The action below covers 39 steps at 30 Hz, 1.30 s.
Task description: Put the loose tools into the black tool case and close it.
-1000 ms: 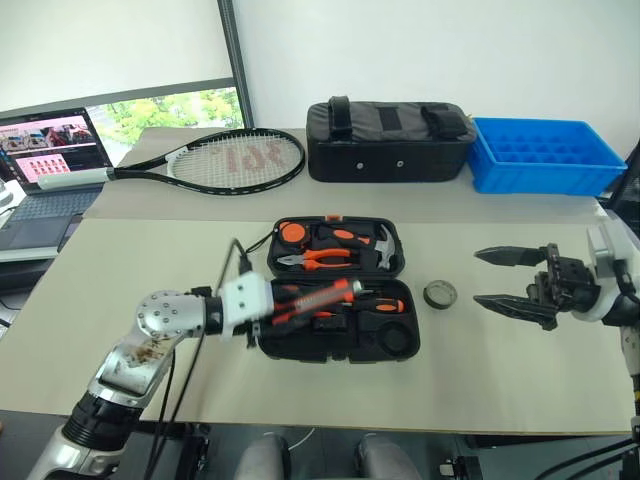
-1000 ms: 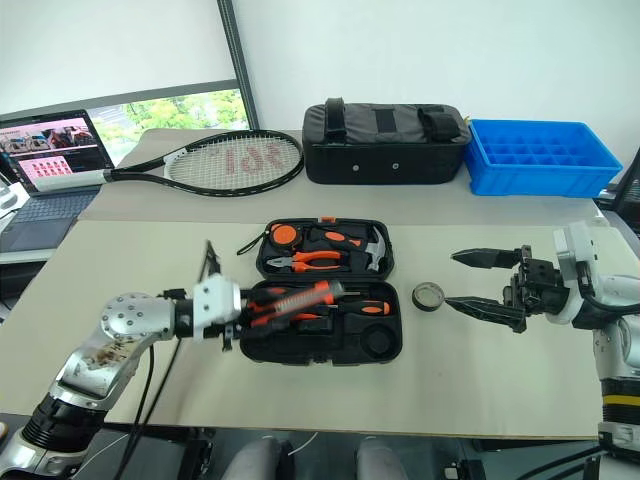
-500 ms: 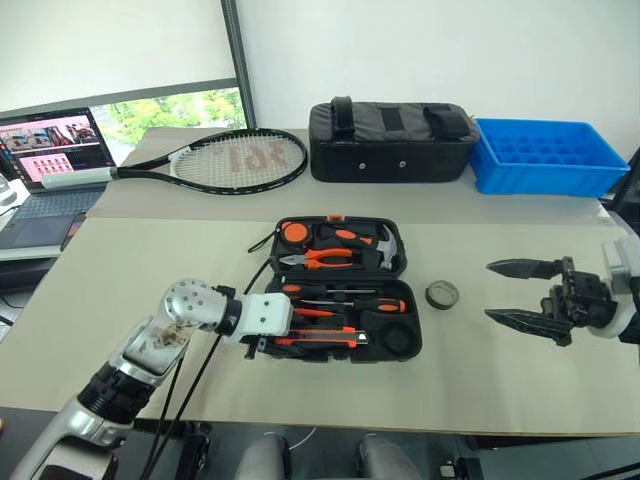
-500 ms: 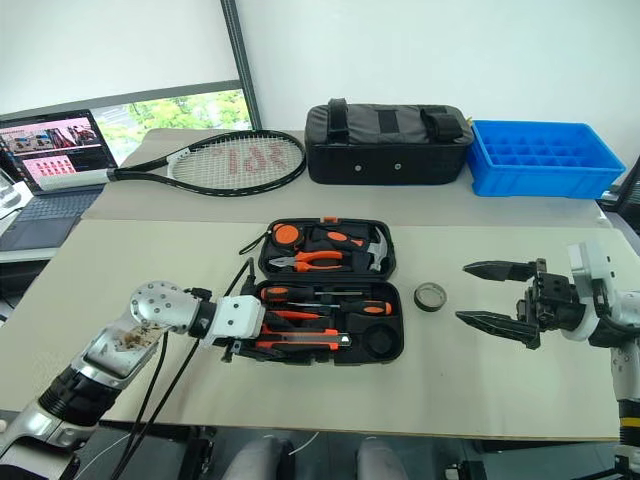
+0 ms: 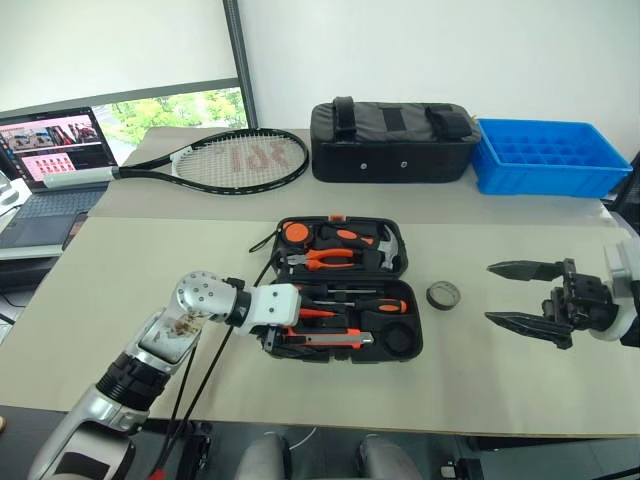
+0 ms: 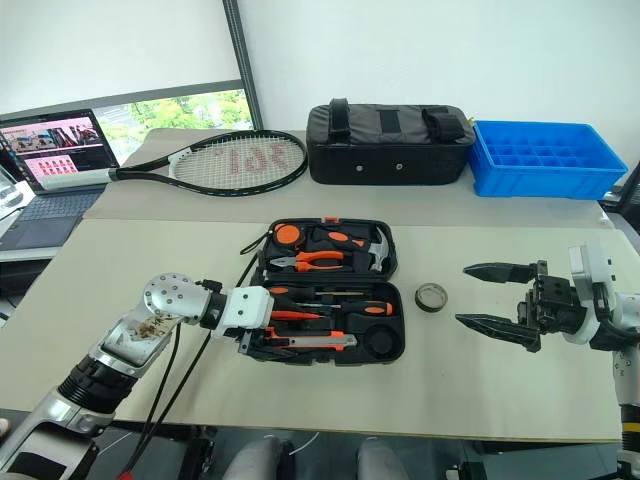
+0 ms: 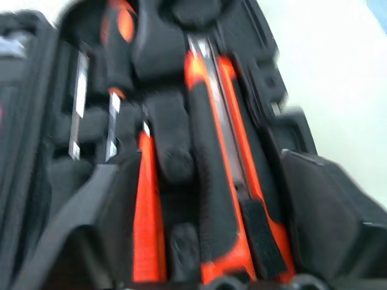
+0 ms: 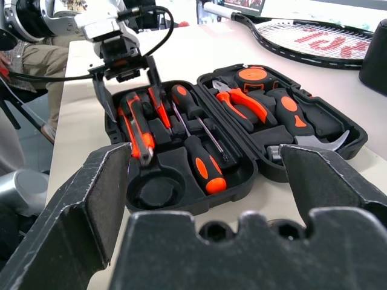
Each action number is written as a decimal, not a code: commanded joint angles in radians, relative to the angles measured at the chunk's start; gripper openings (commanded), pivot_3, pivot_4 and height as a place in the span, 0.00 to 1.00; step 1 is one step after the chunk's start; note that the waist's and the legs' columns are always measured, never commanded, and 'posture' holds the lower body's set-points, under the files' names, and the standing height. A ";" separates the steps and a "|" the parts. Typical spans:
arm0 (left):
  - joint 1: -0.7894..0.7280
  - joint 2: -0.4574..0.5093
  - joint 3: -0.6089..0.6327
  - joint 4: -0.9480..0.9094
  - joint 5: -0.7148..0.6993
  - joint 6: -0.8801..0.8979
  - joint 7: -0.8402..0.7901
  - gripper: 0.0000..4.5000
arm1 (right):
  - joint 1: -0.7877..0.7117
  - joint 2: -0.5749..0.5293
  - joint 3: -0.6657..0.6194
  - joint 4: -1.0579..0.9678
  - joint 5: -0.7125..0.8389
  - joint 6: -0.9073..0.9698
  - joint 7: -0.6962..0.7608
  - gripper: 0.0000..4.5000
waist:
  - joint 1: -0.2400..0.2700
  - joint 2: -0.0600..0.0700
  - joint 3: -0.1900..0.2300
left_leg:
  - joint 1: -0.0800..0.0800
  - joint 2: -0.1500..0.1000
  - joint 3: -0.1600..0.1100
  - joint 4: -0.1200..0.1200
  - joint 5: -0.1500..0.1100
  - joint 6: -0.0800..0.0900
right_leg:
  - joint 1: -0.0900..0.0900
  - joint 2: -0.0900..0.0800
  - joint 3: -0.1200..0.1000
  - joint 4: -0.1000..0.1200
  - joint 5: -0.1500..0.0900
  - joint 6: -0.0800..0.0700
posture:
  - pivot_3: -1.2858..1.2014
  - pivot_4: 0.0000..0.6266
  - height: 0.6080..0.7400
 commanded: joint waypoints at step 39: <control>-0.001 -0.149 -0.125 0.408 0.108 -0.298 -0.075 0.00 | -0.050 -0.022 0.080 0.006 -0.122 -0.037 -0.074 1.00 | 0.002 0.006 -0.005 | 0.002 -0.001 0.000 0.003 0.000 0.000 | 0.002 0.000 0.000 0.001 0.000 0.001 | 0.52 0.24 0.76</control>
